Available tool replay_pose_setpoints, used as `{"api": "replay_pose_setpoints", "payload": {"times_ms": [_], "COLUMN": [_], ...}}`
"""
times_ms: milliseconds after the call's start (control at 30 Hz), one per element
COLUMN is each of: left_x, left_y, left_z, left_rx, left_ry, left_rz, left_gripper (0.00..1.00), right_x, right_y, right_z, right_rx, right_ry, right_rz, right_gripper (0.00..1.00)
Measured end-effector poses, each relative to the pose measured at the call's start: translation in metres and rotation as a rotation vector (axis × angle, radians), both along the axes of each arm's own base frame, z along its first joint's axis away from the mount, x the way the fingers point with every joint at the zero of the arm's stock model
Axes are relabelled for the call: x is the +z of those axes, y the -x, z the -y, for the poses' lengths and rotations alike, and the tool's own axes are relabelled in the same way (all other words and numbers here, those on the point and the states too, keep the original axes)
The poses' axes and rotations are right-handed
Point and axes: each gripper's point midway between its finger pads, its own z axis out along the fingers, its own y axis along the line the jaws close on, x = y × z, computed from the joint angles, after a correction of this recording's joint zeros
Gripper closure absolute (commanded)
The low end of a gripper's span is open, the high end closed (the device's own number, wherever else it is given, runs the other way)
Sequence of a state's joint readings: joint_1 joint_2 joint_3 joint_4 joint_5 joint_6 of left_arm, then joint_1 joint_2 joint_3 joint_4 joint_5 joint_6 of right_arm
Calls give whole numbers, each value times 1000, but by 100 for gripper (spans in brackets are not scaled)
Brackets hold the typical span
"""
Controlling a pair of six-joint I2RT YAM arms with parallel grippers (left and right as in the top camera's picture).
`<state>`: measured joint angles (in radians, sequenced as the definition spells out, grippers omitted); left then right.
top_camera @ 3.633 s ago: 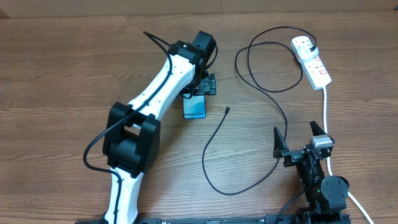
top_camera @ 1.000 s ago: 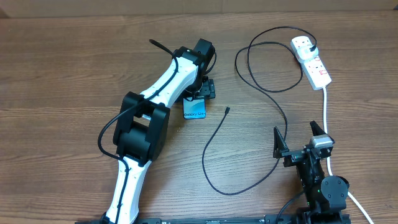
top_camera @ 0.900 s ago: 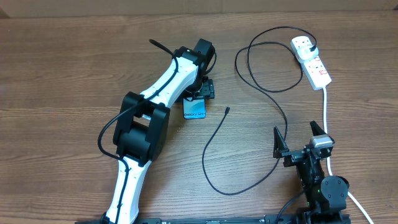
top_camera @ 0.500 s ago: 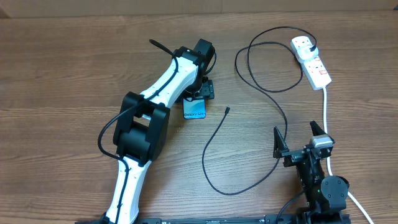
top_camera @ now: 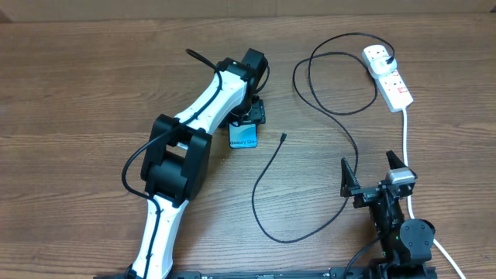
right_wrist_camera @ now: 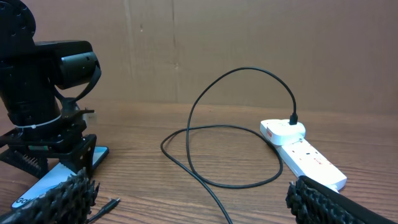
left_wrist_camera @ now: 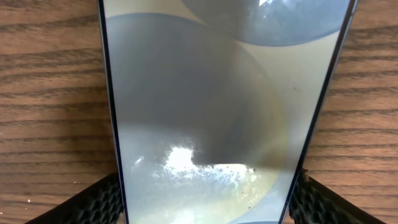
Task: Plug charger to phone and switch on socket
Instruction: 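Close the left gripper on the smartphone's long edges, then lift the smartphone with the left gripper and raise it upright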
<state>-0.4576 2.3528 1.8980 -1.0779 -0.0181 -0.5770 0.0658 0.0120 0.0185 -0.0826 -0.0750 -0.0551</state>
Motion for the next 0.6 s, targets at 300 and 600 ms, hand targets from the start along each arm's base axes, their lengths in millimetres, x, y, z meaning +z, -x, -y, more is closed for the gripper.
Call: {"api": "replay_pose_setpoints", "payload": {"times_ms": [300,600], "left_x": [0,1], "left_y": [2,7], "left_z": [-2,-4], "left_rx": [1,2], "left_ry": [-6,-16], "left_rz": [-11,-31], "left_gripper": [27,29], "right_x": [0,0], "right_y": [0,0], "right_z": [0,0], "right_rx": [0,0], "right_ry": [0,0], "right_rz": [0,0], "right_gripper": [0,0]}}
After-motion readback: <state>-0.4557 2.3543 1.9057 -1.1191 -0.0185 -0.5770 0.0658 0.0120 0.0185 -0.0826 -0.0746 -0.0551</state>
